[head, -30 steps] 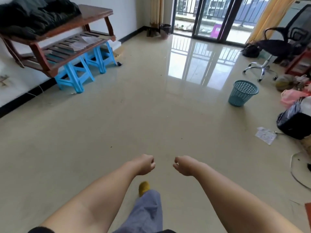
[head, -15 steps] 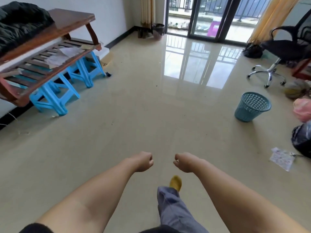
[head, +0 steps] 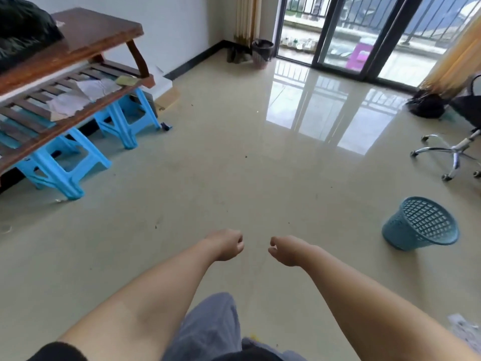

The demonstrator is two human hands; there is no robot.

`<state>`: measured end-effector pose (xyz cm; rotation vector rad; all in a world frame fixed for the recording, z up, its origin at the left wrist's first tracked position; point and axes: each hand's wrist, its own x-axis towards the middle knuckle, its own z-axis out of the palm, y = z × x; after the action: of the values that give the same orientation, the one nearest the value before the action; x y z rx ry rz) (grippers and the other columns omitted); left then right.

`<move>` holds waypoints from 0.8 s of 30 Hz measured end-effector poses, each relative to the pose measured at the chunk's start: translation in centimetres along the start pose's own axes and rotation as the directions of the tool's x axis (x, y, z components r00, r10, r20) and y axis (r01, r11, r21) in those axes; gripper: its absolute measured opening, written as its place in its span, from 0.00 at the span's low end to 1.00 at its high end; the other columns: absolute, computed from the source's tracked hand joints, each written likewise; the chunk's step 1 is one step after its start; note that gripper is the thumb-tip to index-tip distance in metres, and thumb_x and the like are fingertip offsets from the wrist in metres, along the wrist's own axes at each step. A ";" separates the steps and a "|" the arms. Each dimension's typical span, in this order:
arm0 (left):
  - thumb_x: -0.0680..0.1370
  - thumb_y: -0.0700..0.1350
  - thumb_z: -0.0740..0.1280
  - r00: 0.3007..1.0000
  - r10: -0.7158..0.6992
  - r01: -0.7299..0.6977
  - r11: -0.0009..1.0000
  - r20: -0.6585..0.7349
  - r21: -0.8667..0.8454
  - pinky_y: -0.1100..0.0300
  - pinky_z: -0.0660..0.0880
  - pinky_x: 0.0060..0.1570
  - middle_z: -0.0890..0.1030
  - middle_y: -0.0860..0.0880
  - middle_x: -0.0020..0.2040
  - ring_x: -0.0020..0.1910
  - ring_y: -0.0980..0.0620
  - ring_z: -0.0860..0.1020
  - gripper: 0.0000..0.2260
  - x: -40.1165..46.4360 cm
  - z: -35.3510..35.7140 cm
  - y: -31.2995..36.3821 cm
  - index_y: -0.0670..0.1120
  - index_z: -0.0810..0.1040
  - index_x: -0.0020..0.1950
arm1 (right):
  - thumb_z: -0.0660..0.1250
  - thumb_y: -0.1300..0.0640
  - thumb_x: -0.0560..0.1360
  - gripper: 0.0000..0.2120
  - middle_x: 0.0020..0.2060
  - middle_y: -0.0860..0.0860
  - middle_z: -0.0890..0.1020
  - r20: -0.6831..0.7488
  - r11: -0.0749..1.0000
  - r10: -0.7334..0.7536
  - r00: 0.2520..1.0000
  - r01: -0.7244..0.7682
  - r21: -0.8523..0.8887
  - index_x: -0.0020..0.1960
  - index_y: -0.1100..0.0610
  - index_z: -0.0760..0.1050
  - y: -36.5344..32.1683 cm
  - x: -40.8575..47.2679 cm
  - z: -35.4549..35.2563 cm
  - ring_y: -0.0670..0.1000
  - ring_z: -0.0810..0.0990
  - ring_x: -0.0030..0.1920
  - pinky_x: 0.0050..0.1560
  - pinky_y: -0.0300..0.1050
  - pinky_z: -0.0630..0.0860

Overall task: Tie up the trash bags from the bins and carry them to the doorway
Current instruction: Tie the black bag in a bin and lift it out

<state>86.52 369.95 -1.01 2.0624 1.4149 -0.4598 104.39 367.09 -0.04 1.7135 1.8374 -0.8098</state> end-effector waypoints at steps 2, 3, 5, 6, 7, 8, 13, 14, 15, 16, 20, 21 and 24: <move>0.81 0.49 0.54 1.000 -0.012 0.013 1.000 0.017 -0.008 0.54 0.72 0.58 0.76 0.43 0.64 0.60 0.43 0.75 0.16 4.0 -2.5 -1.0 0.44 0.74 0.61 | 0.49 0.51 0.82 0.22 0.69 0.58 0.70 0.008 1.000 -0.017 1.000 0.017 -0.006 0.72 0.61 0.62 0.5 3.5 -2.8 0.58 0.69 0.68 0.66 0.49 0.66; 0.81 0.49 0.54 1.000 -0.017 0.017 1.000 0.022 -0.003 0.54 0.72 0.58 0.76 0.43 0.64 0.61 0.43 0.75 0.16 6.1 -3.8 -1.6 0.44 0.74 0.62 | 0.49 0.51 0.82 0.22 0.69 0.58 0.71 0.006 1.000 -0.021 1.000 0.021 -0.010 0.71 0.61 0.63 0.9 5.5 -4.3 0.59 0.70 0.68 0.66 0.49 0.66; 0.81 0.49 0.54 0.999 -0.027 0.027 1.000 0.020 0.007 0.53 0.72 0.59 0.76 0.42 0.64 0.61 0.43 0.75 0.16 10.5 -6.6 -3.3 0.44 0.74 0.62 | 0.49 0.52 0.82 0.21 0.68 0.58 0.71 -0.004 1.000 -0.025 1.000 0.025 -0.010 0.71 0.61 0.63 1.5 9.8 -7.6 0.59 0.70 0.67 0.65 0.50 0.67; 0.81 0.50 0.54 0.999 -0.033 0.032 0.999 0.015 0.012 0.54 0.71 0.59 0.76 0.42 0.64 0.62 0.42 0.75 0.16 12.8 -8.2 -4.2 0.44 0.74 0.62 | 0.49 0.52 0.82 0.22 0.69 0.58 0.71 -0.007 0.999 -0.031 0.999 0.031 -0.013 0.71 0.61 0.63 1.8 11.9 -9.5 0.59 0.70 0.68 0.65 0.50 0.67; 0.81 0.50 0.54 0.999 -0.035 0.035 0.999 0.020 0.020 0.54 0.71 0.59 0.76 0.42 0.65 0.62 0.42 0.74 0.16 14.9 -9.9 -5.1 0.44 0.73 0.62 | 0.49 0.52 0.82 0.22 0.69 0.58 0.70 -0.005 0.999 -0.031 0.999 0.031 -0.011 0.72 0.61 0.62 2.0 13.9 -11.6 0.58 0.69 0.68 0.66 0.50 0.66; 0.81 0.50 0.54 0.999 -0.038 0.037 0.999 0.034 0.027 0.54 0.71 0.58 0.75 0.42 0.65 0.62 0.42 0.74 0.16 16.8 -11.7 -5.8 0.44 0.73 0.63 | 0.49 0.52 0.82 0.22 0.69 0.58 0.70 0.005 1.000 -0.020 1.000 0.020 -0.002 0.72 0.61 0.62 2.3 15.7 -13.6 0.58 0.69 0.68 0.66 0.50 0.66; 0.81 0.49 0.54 0.999 -0.040 0.040 0.999 0.034 0.014 0.55 0.71 0.57 0.76 0.41 0.64 0.61 0.42 0.75 0.16 25.6 -22.4 -8.9 0.43 0.73 0.62 | 0.47 0.52 0.83 0.22 0.71 0.56 0.67 0.017 1.000 0.014 1.000 -0.014 0.011 0.74 0.60 0.59 3.2 23.9 -24.1 0.57 0.67 0.70 0.67 0.47 0.64; 0.81 0.48 0.54 0.999 -0.039 0.039 0.999 0.031 0.007 0.55 0.71 0.57 0.76 0.41 0.64 0.61 0.42 0.75 0.16 27.1 -24.3 -9.3 0.42 0.73 0.63 | 0.47 0.53 0.83 0.22 0.71 0.57 0.67 0.012 1.000 0.014 1.000 -0.014 0.026 0.74 0.61 0.59 3.3 25.1 -26.0 0.57 0.68 0.69 0.67 0.47 0.65; 0.81 0.48 0.54 0.999 -0.039 0.039 0.999 0.037 0.005 0.55 0.71 0.57 0.76 0.41 0.64 0.61 0.43 0.75 0.16 28.7 -25.9 -9.6 0.42 0.73 0.63 | 0.47 0.53 0.83 0.22 0.70 0.57 0.68 0.008 0.999 0.019 1.000 -0.019 0.051 0.73 0.61 0.59 3.4 26.4 -27.6 0.57 0.68 0.69 0.66 0.48 0.65; 0.81 0.48 0.54 0.999 -0.037 0.037 0.999 0.037 0.005 0.55 0.71 0.58 0.76 0.41 0.64 0.61 0.43 0.75 0.16 30.2 -27.4 -10.0 0.43 0.73 0.63 | 0.48 0.52 0.83 0.22 0.70 0.57 0.69 -0.002 0.998 0.025 1.000 -0.024 0.064 0.73 0.61 0.60 3.6 27.9 -29.0 0.57 0.68 0.69 0.66 0.48 0.66; 0.81 0.48 0.54 0.997 -0.034 0.034 0.999 0.064 0.011 0.56 0.70 0.58 0.76 0.42 0.65 0.62 0.43 0.74 0.16 36.9 -32.3 -11.4 0.43 0.73 0.63 | 0.49 0.51 0.82 0.22 0.70 0.57 0.69 -0.003 0.996 0.025 1.000 -0.025 0.082 0.72 0.60 0.62 4.9 34.7 -34.9 0.58 0.69 0.69 0.66 0.49 0.66; 0.81 0.48 0.54 0.996 -0.037 0.036 0.999 0.076 0.014 0.56 0.70 0.58 0.76 0.42 0.65 0.62 0.43 0.74 0.16 38.7 -33.4 -11.8 0.43 0.73 0.64 | 0.49 0.52 0.82 0.21 0.69 0.57 0.70 -0.004 0.997 0.023 1.000 -0.022 0.079 0.72 0.60 0.63 5.4 36.5 -36.3 0.58 0.70 0.68 0.65 0.49 0.67; 0.81 0.48 0.55 0.996 -0.057 0.058 0.998 0.069 -0.008 0.55 0.71 0.58 0.76 0.40 0.64 0.61 0.43 0.75 0.16 45.6 -37.3 -13.2 0.42 0.74 0.62 | 0.50 0.52 0.82 0.21 0.70 0.57 0.70 -0.013 0.999 0.008 1.000 -0.007 0.044 0.72 0.60 0.63 7.4 42.7 -41.5 0.58 0.69 0.68 0.66 0.49 0.66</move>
<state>89.69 430.22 -2.49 1.9828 1.4361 -0.5412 109.69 426.79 -1.90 1.7557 1.8333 -0.8442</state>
